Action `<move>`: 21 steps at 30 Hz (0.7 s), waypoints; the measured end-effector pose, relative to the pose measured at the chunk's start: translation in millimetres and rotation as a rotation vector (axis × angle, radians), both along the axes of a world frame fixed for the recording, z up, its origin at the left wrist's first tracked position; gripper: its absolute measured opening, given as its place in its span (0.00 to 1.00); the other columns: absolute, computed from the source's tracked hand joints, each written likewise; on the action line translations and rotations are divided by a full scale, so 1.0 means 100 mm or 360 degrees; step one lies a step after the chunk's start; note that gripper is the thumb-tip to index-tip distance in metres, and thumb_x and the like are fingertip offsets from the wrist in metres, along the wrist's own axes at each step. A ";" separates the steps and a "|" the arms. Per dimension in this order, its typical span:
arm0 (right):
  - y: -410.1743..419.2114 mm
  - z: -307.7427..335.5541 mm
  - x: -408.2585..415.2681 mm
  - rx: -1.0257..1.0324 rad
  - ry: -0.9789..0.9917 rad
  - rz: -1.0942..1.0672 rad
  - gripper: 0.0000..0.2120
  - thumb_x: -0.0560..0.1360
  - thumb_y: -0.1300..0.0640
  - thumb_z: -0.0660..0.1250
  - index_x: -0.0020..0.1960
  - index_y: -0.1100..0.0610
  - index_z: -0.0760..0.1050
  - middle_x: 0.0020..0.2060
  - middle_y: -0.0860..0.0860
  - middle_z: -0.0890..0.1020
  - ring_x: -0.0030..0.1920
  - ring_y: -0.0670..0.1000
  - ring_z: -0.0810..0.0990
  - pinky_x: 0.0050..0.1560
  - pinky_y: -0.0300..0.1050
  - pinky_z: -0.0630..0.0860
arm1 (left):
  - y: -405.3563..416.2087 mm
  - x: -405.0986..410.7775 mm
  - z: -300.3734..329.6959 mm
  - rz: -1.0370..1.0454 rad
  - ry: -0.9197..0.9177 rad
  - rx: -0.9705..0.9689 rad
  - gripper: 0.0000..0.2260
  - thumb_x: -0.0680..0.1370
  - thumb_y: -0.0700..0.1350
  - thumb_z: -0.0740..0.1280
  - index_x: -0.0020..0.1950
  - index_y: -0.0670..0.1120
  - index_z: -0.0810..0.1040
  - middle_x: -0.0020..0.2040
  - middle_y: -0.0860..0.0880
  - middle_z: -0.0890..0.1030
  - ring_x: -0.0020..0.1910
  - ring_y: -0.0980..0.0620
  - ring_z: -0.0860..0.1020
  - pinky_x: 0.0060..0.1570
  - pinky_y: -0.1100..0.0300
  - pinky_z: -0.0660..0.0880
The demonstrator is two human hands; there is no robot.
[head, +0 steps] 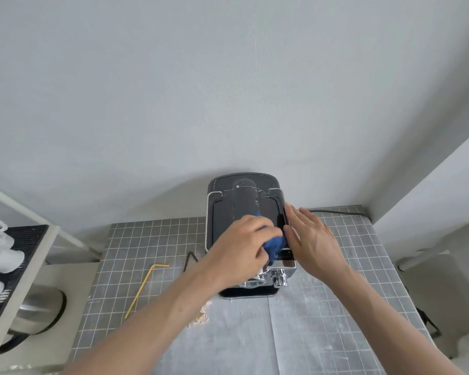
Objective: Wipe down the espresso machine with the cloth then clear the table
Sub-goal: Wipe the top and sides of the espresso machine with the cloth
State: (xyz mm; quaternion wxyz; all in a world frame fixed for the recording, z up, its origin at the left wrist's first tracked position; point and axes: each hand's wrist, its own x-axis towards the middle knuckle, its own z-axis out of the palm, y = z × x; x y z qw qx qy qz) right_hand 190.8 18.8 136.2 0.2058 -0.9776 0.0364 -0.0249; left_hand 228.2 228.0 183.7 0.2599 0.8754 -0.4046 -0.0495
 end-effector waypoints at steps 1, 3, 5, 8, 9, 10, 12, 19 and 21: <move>0.00 0.01 0.00 -0.0015 -0.0003 -0.0001 0.25 0.85 0.48 0.52 0.81 0.48 0.57 0.75 0.44 0.71 0.77 0.54 0.65 0.70 0.60 0.70 | -0.01 -0.04 -0.02 -0.0012 -0.0012 0.0005 0.22 0.74 0.35 0.64 0.66 0.49 0.79 0.64 0.55 0.78 0.65 0.52 0.73 0.67 0.55 0.70; 0.01 0.02 -0.01 -0.0022 0.0004 -0.0010 0.25 0.85 0.48 0.52 0.81 0.49 0.57 0.75 0.43 0.71 0.77 0.53 0.64 0.71 0.59 0.69 | 0.02 -0.09 -0.01 0.0020 0.0008 -0.0026 0.22 0.71 0.33 0.64 0.62 0.51 0.79 0.61 0.57 0.78 0.61 0.54 0.73 0.64 0.58 0.70; 0.01 0.03 -0.01 -0.0014 0.0015 -0.0022 0.24 0.85 0.48 0.52 0.81 0.48 0.57 0.75 0.42 0.70 0.77 0.52 0.63 0.71 0.59 0.68 | 0.10 -0.15 0.01 0.0036 0.0037 -0.0055 0.22 0.67 0.32 0.63 0.56 0.52 0.78 0.56 0.59 0.79 0.56 0.55 0.74 0.59 0.57 0.72; 0.01 0.04 -0.01 0.0011 0.0020 -0.0027 0.24 0.85 0.47 0.53 0.81 0.48 0.58 0.74 0.41 0.71 0.77 0.52 0.63 0.70 0.59 0.69 | 0.21 -0.31 0.04 0.0006 0.0081 -0.0076 0.19 0.64 0.33 0.61 0.49 0.51 0.76 0.48 0.58 0.78 0.48 0.56 0.73 0.47 0.58 0.73; 0.01 0.03 -0.02 0.0019 0.0022 -0.0027 0.24 0.85 0.47 0.52 0.81 0.47 0.57 0.74 0.41 0.71 0.77 0.52 0.63 0.70 0.60 0.69 | 0.25 -0.36 0.05 -0.0001 0.0077 -0.0093 0.17 0.63 0.33 0.61 0.47 0.50 0.76 0.46 0.58 0.77 0.45 0.56 0.73 0.44 0.59 0.72; 0.01 0.03 -0.02 0.0028 0.0025 -0.0029 0.24 0.85 0.47 0.52 0.81 0.47 0.57 0.75 0.41 0.71 0.77 0.52 0.63 0.70 0.60 0.69 | 0.29 -0.40 0.05 0.0003 0.0072 -0.0107 0.16 0.63 0.34 0.61 0.46 0.50 0.75 0.45 0.58 0.77 0.44 0.56 0.72 0.42 0.59 0.72; 0.01 0.02 -0.01 0.0044 0.0033 -0.0027 0.24 0.85 0.47 0.51 0.81 0.46 0.56 0.75 0.41 0.70 0.77 0.52 0.63 0.70 0.61 0.70 | 0.41 -0.46 0.03 0.0046 0.0058 -0.0135 0.15 0.64 0.35 0.59 0.45 0.50 0.75 0.44 0.58 0.76 0.43 0.56 0.72 0.42 0.60 0.73; 0.03 0.03 -0.02 0.0135 0.0041 -0.0029 0.24 0.85 0.50 0.52 0.80 0.42 0.54 0.72 0.39 0.72 0.78 0.51 0.63 0.68 0.64 0.70 | 0.94 -0.63 -0.06 0.0223 -0.0105 -0.0280 0.21 0.63 0.25 0.58 0.47 0.44 0.79 0.53 0.54 0.77 0.53 0.54 0.77 0.54 0.65 0.71; 0.04 0.04 -0.02 0.0130 0.0037 -0.0042 0.24 0.85 0.51 0.52 0.80 0.43 0.55 0.72 0.39 0.72 0.78 0.51 0.63 0.68 0.63 0.70 | 1.04 -0.61 -0.05 0.0331 -0.0216 -0.0365 0.23 0.61 0.23 0.61 0.48 0.43 0.81 0.54 0.53 0.78 0.54 0.51 0.78 0.55 0.64 0.71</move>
